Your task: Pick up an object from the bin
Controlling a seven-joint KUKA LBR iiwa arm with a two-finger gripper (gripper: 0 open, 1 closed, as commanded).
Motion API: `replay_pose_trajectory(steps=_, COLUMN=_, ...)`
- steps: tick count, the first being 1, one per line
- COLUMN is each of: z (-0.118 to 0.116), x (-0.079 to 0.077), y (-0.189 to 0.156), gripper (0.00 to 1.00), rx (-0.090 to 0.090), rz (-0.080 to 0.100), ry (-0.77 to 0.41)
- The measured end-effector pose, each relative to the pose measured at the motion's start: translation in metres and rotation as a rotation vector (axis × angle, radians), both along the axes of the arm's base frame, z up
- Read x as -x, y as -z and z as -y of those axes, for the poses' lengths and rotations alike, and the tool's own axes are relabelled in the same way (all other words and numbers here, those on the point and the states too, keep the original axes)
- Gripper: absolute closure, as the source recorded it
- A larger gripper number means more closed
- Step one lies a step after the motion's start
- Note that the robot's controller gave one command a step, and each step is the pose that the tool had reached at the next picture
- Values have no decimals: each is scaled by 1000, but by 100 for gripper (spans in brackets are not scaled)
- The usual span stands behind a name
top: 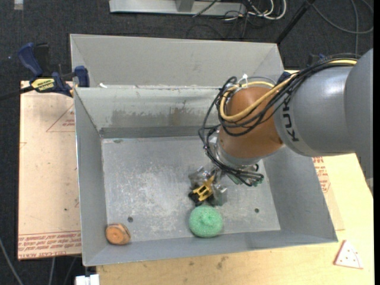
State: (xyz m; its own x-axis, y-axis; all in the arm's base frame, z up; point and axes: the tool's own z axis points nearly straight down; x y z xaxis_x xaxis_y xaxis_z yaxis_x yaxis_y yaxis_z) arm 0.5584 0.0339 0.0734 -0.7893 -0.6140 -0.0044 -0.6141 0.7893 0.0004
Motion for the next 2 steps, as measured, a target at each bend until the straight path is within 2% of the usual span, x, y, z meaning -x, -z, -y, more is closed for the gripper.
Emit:
replay_pose_trajectory(steps=1, z=0, x=0, y=0, gripper=100, rx=0, rz=0, ry=0)
replay_pose_trajectory(steps=2, z=-7, x=35, y=-129, gripper=100, rx=2, rz=1, ry=-181)
